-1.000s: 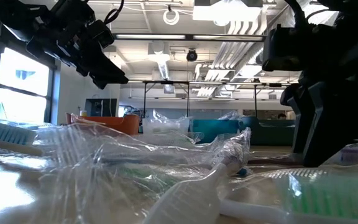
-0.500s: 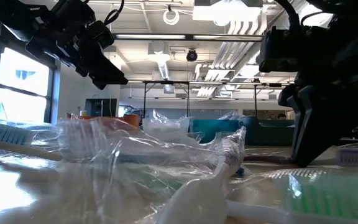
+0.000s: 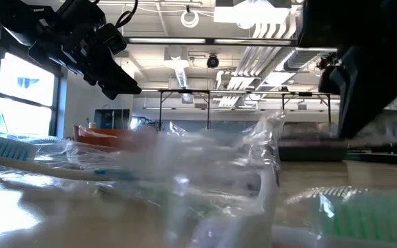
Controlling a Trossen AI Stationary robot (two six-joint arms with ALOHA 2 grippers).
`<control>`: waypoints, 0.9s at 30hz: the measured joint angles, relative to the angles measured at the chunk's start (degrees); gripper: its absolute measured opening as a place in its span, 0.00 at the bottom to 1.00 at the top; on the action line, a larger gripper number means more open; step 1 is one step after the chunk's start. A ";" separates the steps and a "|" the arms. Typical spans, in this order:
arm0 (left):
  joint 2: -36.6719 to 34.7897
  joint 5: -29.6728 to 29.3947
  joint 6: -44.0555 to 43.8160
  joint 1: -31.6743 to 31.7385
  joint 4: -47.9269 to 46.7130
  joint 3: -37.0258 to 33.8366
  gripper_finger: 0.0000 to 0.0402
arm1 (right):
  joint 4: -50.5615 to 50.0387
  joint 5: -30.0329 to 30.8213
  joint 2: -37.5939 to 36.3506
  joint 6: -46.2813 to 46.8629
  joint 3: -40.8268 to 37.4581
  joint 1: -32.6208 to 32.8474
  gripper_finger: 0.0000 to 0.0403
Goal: Pick & Place Toothbrushes
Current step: Put the purple toothbrush into the green bin
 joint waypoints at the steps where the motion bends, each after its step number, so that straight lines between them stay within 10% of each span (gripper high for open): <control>1: 0.00 0.00 0.02 0.01 -0.02 0.00 0.33 | -1.03 0.54 -0.98 0.58 0.42 -0.02 0.00; 27: 0.00 -0.22 0.24 0.00 0.23 0.02 0.33 | -31.42 32.09 -20.78 -0.19 4.80 -7.17 0.00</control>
